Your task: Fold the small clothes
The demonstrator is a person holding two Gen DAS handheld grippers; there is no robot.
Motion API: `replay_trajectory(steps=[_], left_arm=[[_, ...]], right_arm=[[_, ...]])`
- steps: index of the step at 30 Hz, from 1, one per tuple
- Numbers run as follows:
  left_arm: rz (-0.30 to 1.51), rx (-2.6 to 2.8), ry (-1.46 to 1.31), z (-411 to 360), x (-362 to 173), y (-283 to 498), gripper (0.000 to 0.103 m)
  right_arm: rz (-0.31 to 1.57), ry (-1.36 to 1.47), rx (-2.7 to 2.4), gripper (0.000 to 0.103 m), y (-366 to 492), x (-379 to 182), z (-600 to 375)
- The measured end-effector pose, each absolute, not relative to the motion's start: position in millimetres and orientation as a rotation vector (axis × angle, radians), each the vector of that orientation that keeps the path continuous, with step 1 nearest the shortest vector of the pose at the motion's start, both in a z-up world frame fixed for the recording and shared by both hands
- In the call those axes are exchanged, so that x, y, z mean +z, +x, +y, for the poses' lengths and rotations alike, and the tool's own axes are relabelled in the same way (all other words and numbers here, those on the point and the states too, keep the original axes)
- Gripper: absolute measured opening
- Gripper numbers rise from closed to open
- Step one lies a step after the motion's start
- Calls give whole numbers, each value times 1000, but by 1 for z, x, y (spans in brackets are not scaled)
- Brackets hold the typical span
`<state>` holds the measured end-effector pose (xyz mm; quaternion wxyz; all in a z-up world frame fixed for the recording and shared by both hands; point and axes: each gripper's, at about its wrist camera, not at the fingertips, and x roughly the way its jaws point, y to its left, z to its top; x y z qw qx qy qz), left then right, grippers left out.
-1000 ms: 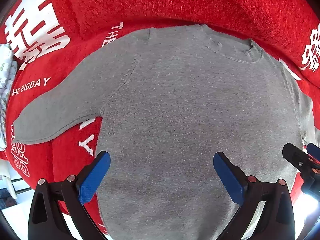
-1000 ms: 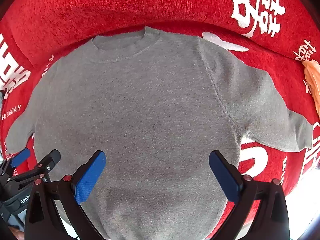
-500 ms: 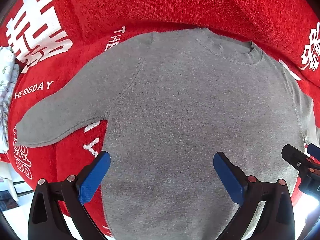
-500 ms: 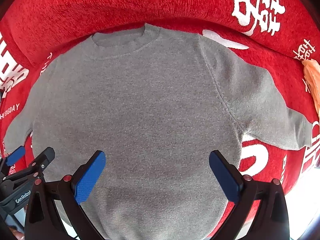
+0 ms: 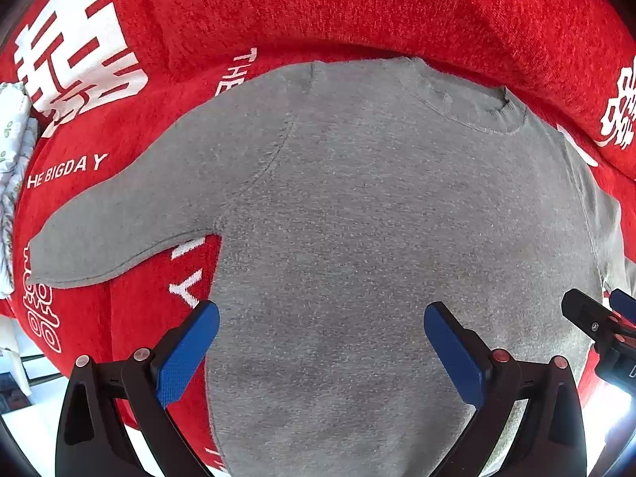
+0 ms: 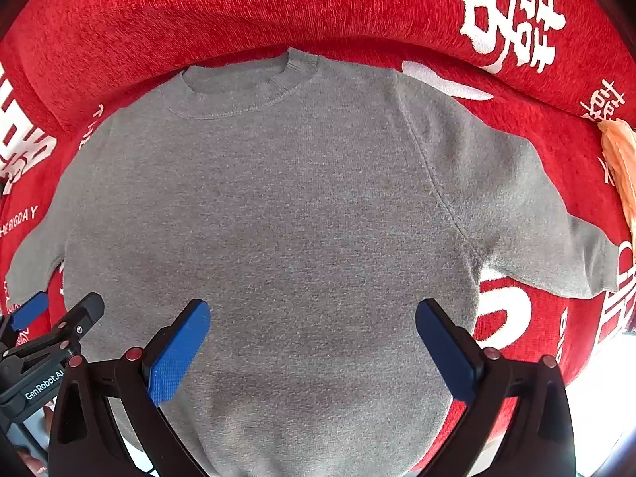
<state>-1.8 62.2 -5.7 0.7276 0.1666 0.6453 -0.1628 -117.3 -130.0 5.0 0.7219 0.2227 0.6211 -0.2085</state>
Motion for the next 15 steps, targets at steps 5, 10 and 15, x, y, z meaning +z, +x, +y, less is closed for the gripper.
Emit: replay_trajectory(steps=[5, 10, 15], left_arm=[[1424, -360, 359, 67, -6, 0, 103], [1420, -355, 351, 73, -5, 1, 103], [1424, -353, 336, 79, -6, 3, 103]], right_arm=[[1365, 493, -463, 103, -117, 8, -129], [1362, 499, -456, 103, -115, 12, -125], [1358, 494, -458, 103, -114, 14, -124]])
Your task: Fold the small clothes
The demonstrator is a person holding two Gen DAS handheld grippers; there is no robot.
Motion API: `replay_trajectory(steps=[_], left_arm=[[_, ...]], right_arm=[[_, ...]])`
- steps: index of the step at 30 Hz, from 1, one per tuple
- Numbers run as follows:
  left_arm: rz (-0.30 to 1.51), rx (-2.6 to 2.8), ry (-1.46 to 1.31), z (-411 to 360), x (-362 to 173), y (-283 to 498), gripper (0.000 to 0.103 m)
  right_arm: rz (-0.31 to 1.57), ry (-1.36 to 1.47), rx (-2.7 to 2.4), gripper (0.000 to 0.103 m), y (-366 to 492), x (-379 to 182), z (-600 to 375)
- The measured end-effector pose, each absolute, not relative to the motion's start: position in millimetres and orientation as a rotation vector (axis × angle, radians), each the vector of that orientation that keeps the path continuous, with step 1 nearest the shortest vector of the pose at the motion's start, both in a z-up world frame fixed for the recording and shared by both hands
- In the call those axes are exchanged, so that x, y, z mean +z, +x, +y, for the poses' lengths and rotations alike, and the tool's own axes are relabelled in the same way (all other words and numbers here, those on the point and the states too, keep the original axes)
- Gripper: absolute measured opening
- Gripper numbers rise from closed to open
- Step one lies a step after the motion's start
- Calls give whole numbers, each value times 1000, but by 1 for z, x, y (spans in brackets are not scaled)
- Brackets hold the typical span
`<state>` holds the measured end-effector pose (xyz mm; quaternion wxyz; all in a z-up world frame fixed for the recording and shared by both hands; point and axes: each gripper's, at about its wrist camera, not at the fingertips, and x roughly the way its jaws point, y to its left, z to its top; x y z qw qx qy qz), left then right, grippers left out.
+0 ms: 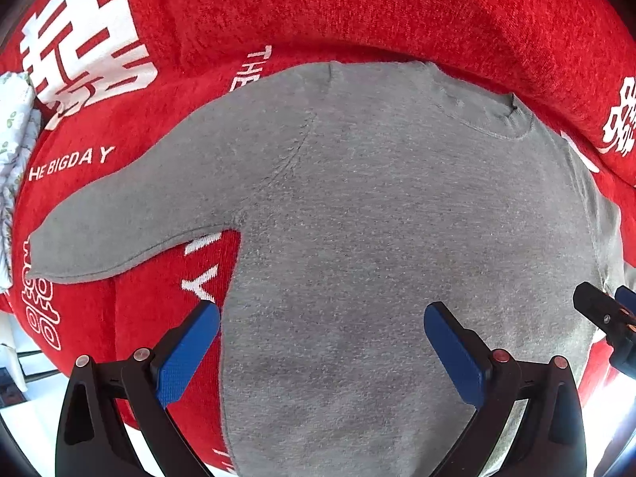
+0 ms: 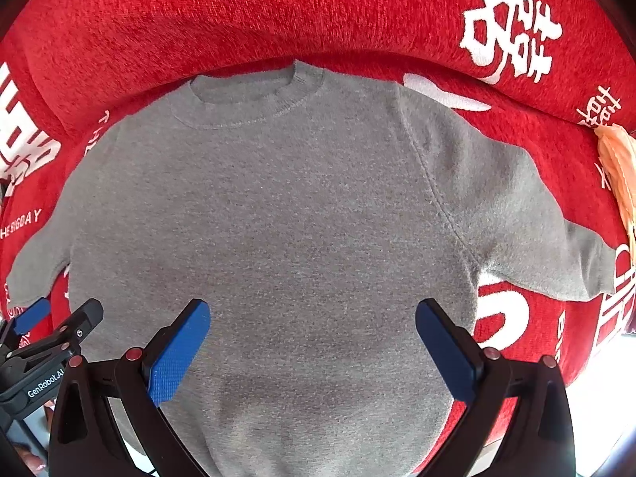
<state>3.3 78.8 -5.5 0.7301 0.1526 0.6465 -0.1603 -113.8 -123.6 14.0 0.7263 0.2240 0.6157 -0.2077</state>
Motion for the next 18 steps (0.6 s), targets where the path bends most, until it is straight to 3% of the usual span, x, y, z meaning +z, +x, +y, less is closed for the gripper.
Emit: replay_trajectory(steps=[18], left_arm=[[1437, -324, 278, 125, -12, 15, 103]], right_arm=[[1370, 451, -380, 103, -91, 17, -82]])
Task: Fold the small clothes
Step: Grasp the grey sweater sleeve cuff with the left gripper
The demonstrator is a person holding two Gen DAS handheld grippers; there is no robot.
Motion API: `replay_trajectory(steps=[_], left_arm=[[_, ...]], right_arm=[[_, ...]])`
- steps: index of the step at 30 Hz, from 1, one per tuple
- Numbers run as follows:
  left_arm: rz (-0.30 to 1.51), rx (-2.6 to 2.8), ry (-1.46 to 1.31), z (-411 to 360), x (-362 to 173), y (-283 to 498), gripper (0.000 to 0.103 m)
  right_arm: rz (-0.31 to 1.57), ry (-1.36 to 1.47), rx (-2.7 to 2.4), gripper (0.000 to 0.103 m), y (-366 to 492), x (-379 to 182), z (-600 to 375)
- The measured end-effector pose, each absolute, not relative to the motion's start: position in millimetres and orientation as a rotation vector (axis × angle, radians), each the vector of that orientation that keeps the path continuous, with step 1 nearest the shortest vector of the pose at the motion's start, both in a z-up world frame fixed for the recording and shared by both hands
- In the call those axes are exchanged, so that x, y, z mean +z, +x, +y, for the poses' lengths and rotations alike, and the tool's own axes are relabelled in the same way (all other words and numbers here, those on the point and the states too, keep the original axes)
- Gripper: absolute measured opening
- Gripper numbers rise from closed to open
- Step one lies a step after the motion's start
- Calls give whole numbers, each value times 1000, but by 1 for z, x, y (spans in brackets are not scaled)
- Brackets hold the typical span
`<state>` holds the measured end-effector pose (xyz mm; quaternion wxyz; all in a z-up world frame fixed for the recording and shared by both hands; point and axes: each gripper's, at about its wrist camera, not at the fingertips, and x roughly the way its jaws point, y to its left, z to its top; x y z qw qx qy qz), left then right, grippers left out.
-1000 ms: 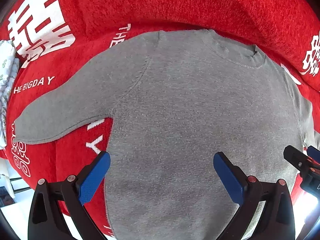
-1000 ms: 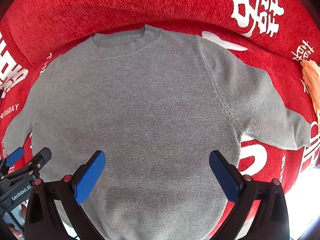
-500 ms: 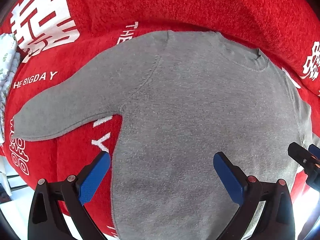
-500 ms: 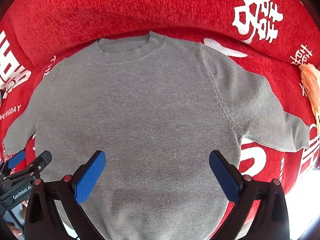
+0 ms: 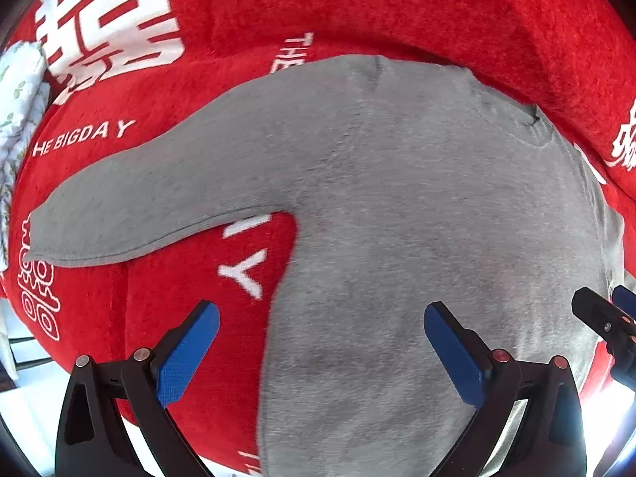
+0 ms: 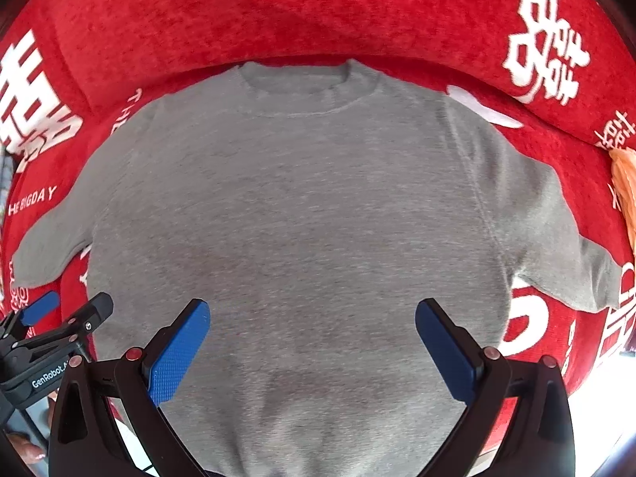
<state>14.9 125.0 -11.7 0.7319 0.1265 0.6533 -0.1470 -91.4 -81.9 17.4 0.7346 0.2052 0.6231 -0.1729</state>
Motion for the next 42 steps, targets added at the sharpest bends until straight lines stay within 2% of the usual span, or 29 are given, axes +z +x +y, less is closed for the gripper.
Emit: replay_trajectory(steps=[9, 16, 20, 26, 33, 35, 36, 37, 38, 39, 42], left_arm=[[1402, -228, 47, 219, -18, 48, 103], [1405, -113, -302, 313, -66, 82, 103], [1408, -146, -525, 325, -91, 94, 103], [1298, -184, -685, 335, -85, 116, 103], [1163, -23, -600, 383, -57, 131, 103], [1149, 25, -556, 389, -53, 134, 89], [1151, 29, -546, 388, -53, 136, 65], [1159, 21, -532, 389, -54, 138, 35], [1164, 5, -532, 388, -56, 139, 23], [1169, -52, -564, 388, -57, 140, 14], [1149, -130, -589, 394, -48, 136, 13]], right_arm=[[1402, 396, -316, 103, -73, 14, -44], [1443, 321, -281, 103, -59, 2, -15], [1458, 305, -258, 103, -53, -3, -2], [1457, 294, -229, 103, -47, -2, 14], [1461, 284, -215, 103, -44, 0, 23], [1461, 292, -219, 103, -44, 0, 23], [1460, 298, -220, 103, -45, 0, 23], [1459, 305, -220, 103, -45, 0, 23], [1457, 309, -221, 103, -45, -1, 23], [1454, 313, -221, 103, -46, -1, 23], [1444, 333, -222, 103, -50, 2, 21]])
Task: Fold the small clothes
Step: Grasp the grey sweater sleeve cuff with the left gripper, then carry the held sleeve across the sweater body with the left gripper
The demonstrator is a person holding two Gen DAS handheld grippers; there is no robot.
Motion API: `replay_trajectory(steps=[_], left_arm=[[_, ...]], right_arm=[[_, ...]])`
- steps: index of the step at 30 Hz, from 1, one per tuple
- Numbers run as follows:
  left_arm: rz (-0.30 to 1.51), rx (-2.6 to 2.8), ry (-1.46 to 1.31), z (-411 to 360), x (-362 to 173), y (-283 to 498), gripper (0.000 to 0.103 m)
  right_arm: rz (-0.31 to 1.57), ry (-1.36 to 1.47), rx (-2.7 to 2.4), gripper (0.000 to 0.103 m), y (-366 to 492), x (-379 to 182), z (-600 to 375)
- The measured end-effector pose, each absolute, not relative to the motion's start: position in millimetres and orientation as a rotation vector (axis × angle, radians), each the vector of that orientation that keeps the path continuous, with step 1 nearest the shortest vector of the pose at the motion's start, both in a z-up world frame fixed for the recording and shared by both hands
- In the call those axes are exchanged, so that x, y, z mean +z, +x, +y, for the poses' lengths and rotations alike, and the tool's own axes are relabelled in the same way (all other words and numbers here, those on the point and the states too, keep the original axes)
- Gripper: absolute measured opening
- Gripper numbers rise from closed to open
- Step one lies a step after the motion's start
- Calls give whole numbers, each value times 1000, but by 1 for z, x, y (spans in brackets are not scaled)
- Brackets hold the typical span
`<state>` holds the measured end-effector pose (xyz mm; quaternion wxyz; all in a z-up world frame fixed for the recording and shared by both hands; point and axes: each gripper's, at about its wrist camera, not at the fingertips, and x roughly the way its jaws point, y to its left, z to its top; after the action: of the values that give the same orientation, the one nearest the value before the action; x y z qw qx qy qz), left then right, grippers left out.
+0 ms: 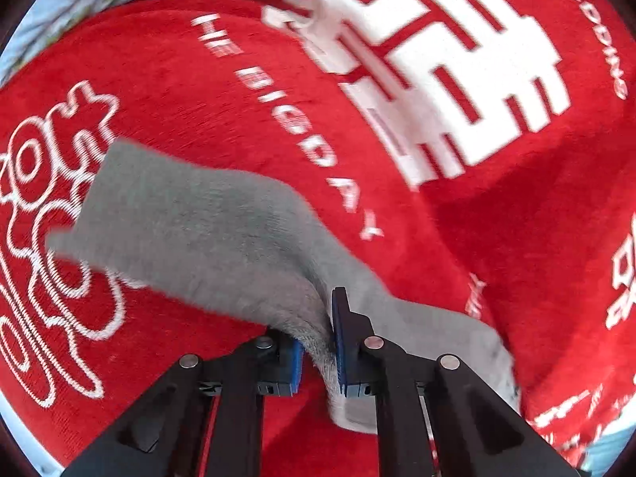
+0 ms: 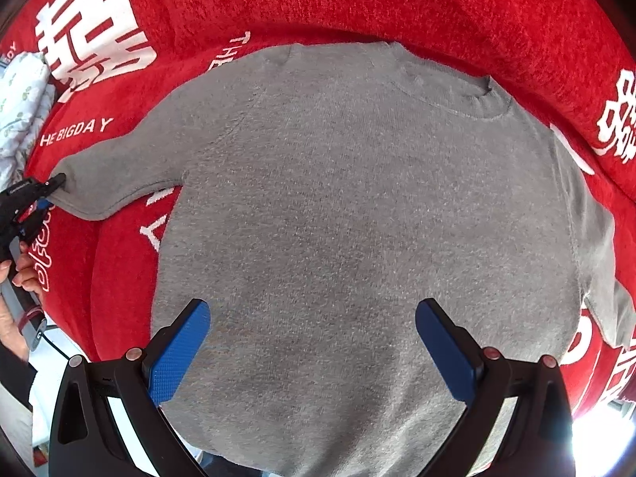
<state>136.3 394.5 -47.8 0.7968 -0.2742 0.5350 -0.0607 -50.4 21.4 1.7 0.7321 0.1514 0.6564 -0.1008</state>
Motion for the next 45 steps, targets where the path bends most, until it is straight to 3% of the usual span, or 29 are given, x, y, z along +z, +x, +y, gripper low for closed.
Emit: replay_trajectory(steps=[1, 6, 14, 22, 29, 30, 31, 33, 35, 38, 45], left_arm=[[1131, -174, -567, 386, -37, 135, 7], [1070, -378, -473, 330, 13, 128, 7], [1010, -786, -280, 146, 77, 92, 7], [1224, -961, -23, -35, 12, 9, 7], [1352, -854, 154, -49, -33, -15, 8], [1345, -848, 159, -45, -28, -15, 14], [1331, -832, 175, -38, -20, -15, 43], [1257, -785, 195, -18, 2, -13, 87], [1154, -759, 210, 6, 29, -10, 89], [1159, -698, 227, 39, 41, 19, 89], [1338, -433, 168, 106, -18, 120, 89]], right_arm=[[1437, 343, -224, 103, -52, 3, 20], [1393, 394, -246, 103, -63, 10, 4], [1339, 483, -295, 103, -91, 22, -54], [1292, 582, -419, 103, -137, 21, -147], [1331, 631, -490, 103, -173, -5, -187], [1333, 627, -489, 103, -174, -5, -188], [1334, 620, -486, 103, -172, -5, -186], [1324, 596, -459, 103, -163, 0, -182], [1305, 546, -425, 103, -145, 8, -170], [1272, 421, -344, 103, -112, 20, -146], [1290, -122, -205, 102, -27, -5, -52]])
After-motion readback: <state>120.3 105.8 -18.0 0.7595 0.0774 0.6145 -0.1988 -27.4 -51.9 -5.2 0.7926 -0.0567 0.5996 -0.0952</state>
